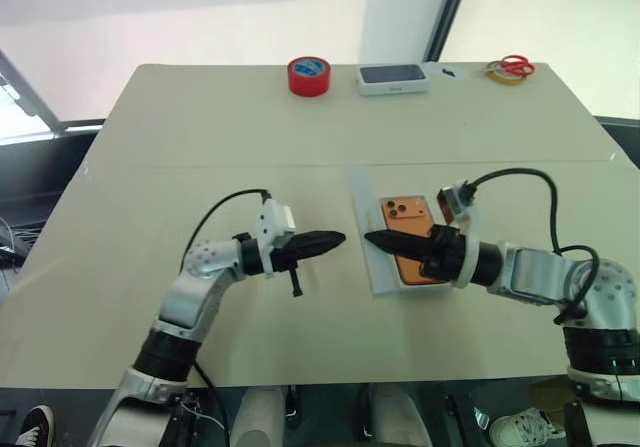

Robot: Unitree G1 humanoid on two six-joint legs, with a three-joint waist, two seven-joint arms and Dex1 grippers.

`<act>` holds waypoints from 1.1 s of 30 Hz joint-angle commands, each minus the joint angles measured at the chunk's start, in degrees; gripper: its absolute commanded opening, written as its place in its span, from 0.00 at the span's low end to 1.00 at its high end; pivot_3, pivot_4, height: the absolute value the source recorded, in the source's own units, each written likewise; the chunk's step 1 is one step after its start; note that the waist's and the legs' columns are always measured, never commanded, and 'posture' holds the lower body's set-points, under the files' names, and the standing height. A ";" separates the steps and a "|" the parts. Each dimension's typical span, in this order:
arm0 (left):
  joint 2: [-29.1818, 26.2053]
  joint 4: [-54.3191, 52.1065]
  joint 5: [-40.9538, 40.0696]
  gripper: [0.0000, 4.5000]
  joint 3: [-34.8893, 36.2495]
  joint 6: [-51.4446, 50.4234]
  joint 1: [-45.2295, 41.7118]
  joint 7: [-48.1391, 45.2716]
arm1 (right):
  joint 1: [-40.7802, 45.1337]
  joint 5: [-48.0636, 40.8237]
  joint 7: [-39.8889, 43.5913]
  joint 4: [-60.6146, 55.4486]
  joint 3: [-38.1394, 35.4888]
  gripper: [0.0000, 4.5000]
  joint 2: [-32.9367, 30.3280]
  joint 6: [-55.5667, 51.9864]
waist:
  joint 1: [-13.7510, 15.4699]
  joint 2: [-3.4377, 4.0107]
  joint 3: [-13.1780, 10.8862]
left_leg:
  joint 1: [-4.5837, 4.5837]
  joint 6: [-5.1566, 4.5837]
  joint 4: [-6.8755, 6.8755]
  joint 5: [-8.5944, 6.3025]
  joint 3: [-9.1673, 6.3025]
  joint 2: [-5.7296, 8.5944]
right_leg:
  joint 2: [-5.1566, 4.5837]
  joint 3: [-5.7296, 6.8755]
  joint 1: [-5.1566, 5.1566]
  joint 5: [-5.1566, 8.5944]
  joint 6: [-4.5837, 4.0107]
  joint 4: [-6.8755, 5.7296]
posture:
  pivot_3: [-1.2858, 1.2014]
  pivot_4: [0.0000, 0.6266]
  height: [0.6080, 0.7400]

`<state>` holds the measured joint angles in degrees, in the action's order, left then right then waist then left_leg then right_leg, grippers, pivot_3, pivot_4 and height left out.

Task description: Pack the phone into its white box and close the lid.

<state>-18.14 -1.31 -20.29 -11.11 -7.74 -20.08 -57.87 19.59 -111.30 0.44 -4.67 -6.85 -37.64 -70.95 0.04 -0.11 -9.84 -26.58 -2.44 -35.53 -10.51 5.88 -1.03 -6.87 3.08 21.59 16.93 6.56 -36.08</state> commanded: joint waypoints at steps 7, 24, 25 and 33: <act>6.49 6.95 4.74 0.02 -4.01 4.24 -3.63 2.02 | 4.42 1.11 1.97 5.55 2.35 0.00 -3.32 0.73 | 0.22 0.00 0.00 | -0.03 -0.01 -0.22 -0.01 -0.02 -0.06 | 0.02 0.00 -0.02 -0.02 -0.06 -0.04 | 0.52 0.24 1.00; 15.66 21.30 8.64 0.00 -5.50 10.05 -11.18 2.65 | 8.77 32.63 25.57 10.26 -1.22 0.74 -11.56 3.41 | 0.86 0.01 0.00 | -0.90 -0.53 -0.73 -0.10 0.03 0.14 | -0.14 0.07 0.63 -0.29 -0.09 -0.07 | 0.52 0.24 1.00; 16.60 22.69 9.13 0.00 -5.66 10.86 -11.95 2.96 | 9.02 34.29 27.51 11.05 -1.94 0.74 -12.85 3.77 | 0.84 0.00 0.00 | -0.90 -0.57 -0.77 -0.10 0.03 0.16 | -0.14 0.09 0.70 -0.29 -0.08 -0.06 | 0.52 0.24 1.00; 21.81 30.05 11.08 0.00 -6.94 13.81 -15.59 3.22 | 3.42 54.93 41.35 4.05 -3.13 0.74 -18.85 20.58 | 0.66 -0.03 -0.02 | -0.89 -0.62 -0.79 -0.13 0.08 0.05 | -0.04 0.10 0.61 -0.39 0.07 -0.06 | 0.52 0.24 1.00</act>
<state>3.68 28.58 -9.96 -17.69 4.57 -35.42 -54.33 23.30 -60.01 40.04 1.73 -9.35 -55.28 -53.89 0.71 -0.13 -9.86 -27.47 -3.04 -36.30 -10.62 5.95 -1.01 -6.87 3.19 22.22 16.52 6.66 -36.15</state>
